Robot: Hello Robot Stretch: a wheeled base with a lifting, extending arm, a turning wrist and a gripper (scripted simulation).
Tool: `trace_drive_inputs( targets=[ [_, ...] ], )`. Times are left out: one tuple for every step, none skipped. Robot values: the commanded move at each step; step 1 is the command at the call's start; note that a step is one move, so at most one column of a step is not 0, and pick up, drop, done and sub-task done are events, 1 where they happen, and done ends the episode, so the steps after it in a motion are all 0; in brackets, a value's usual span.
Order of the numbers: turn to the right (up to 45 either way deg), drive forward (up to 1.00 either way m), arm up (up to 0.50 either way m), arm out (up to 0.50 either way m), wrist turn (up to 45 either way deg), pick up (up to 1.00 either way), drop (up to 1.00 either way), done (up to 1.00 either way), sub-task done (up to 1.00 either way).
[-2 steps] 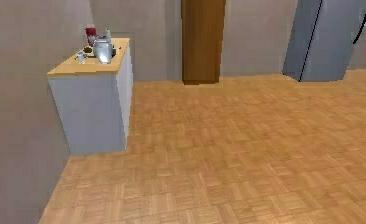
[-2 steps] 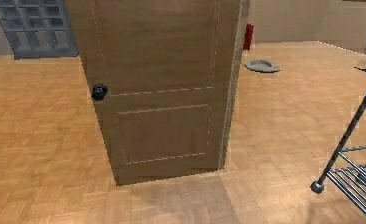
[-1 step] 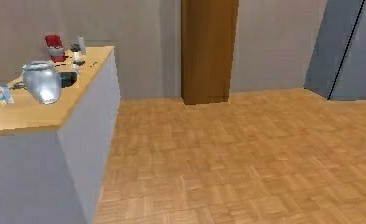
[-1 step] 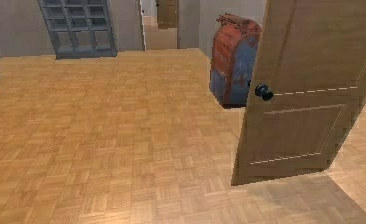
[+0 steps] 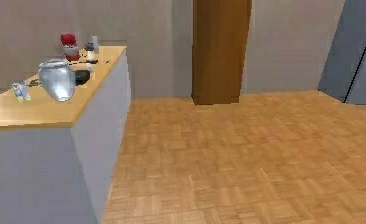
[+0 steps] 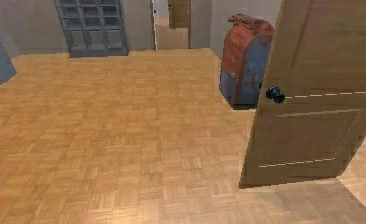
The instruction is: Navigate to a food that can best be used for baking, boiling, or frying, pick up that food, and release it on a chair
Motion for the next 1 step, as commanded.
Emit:
trace_drive_inputs(
  targets=[
    [0.0,0.90,0.00,0.00,0.0,0.00,0.00,0.00,0.00]
  ],
)
